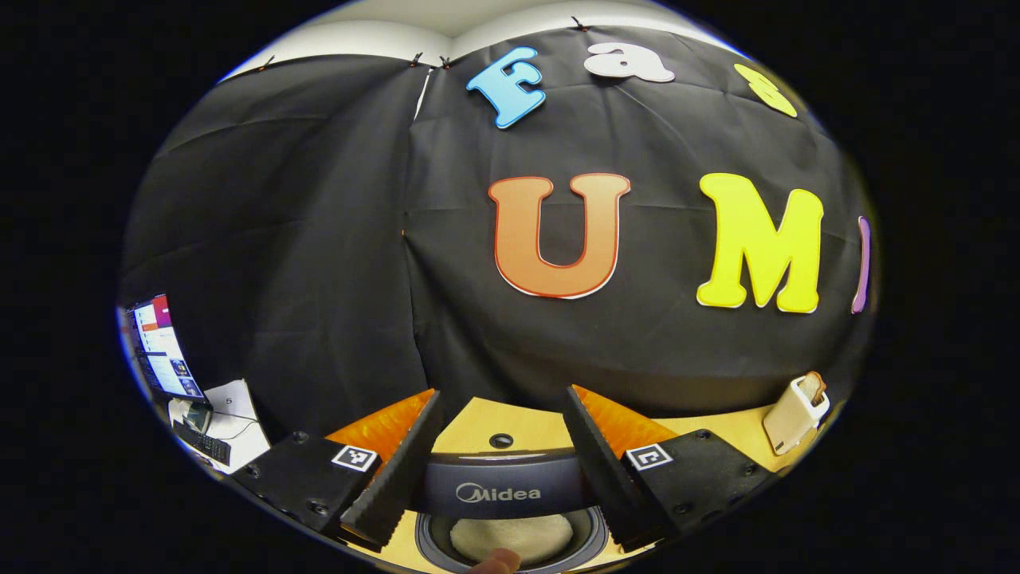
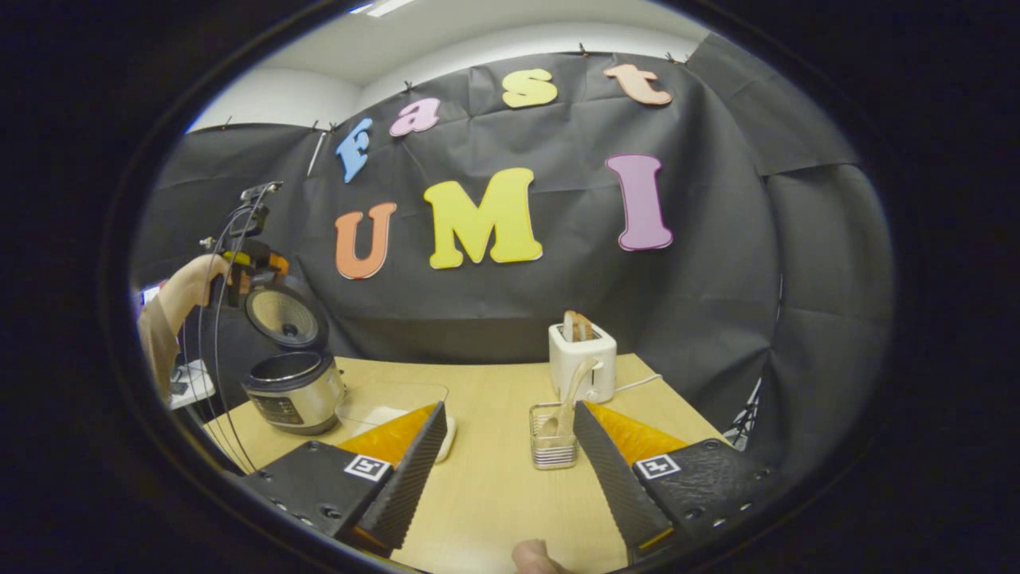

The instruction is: Close the left gripper, press the button to open the rice cooker; take a wooden spoon from the chopstick holder with the right hand, scoop a spoonful of rice and pour it into the rice cooker, then put the wooden spoon back into the chopstick holder.

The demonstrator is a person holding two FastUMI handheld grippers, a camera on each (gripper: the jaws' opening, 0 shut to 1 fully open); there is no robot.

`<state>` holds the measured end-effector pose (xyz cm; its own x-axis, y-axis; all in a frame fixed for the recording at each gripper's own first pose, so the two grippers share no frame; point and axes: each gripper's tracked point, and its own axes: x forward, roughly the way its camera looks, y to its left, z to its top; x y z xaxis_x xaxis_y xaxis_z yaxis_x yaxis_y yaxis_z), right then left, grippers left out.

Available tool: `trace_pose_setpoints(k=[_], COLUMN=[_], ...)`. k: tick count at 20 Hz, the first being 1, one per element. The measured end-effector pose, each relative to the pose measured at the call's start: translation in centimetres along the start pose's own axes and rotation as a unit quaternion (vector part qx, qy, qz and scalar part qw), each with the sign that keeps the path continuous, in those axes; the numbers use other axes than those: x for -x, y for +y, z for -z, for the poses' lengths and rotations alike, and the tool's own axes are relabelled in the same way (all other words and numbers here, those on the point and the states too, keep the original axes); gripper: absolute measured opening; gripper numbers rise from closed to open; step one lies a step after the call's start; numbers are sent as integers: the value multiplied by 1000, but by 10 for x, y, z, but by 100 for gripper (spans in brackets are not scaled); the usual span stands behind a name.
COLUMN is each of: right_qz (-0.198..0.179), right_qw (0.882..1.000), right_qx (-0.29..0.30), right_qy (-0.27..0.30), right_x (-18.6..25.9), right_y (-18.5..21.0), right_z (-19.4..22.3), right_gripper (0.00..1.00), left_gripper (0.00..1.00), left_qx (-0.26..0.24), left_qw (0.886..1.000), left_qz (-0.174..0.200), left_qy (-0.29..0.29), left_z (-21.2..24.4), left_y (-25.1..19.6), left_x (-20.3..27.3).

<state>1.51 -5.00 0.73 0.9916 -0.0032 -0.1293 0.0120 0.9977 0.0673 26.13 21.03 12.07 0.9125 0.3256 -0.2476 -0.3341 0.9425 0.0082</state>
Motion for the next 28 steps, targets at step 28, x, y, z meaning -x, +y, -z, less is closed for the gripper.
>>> trace_pose_setpoints(k=[28], right_qz=[-2], right_qw=[999], right_qx=[-23], right_qy=[22], right_x=[16], right_y=[33], right_z=[33], right_gripper=[96], left_gripper=[98], left_qx=[-4], left_qw=[999], left_qz=[-1], left_qy=[-40], left_z=[163], left_y=[-22], left_x=[55])
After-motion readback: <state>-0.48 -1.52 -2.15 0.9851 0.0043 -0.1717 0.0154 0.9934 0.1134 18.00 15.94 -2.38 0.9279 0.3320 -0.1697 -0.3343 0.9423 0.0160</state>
